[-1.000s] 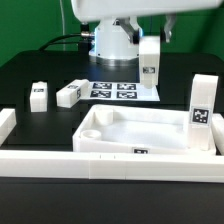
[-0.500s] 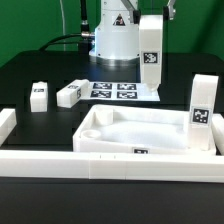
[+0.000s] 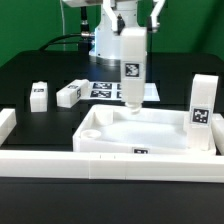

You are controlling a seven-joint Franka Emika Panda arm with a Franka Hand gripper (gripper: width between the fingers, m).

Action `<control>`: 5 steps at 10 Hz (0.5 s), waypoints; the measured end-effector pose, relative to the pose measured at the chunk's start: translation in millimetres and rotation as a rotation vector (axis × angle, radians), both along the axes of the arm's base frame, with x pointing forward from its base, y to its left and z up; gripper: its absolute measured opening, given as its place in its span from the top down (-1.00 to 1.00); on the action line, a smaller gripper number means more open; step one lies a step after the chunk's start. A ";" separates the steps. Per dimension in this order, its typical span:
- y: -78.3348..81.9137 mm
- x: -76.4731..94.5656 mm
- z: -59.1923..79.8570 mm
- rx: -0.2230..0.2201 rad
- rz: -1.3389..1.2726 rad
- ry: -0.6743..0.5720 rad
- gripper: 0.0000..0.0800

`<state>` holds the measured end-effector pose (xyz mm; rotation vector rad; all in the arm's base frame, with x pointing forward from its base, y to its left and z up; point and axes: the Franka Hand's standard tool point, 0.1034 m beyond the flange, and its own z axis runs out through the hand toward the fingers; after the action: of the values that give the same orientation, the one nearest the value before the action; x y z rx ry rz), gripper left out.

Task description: Assemble desk

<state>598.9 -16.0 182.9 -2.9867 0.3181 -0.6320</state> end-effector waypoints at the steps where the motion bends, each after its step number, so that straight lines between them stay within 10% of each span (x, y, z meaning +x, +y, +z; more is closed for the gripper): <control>1: 0.3 -0.1 -0.4 0.000 0.001 0.001 0.27; 5: -27.9 -4.7 -10.6 -0.066 0.051 -0.009 0.27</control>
Offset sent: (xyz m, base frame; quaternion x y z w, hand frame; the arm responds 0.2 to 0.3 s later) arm -0.0131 -0.0386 -0.0205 -0.0543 0.0447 -0.0987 0.9926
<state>594.2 -43.9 172.3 -3.0422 0.2243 -0.6638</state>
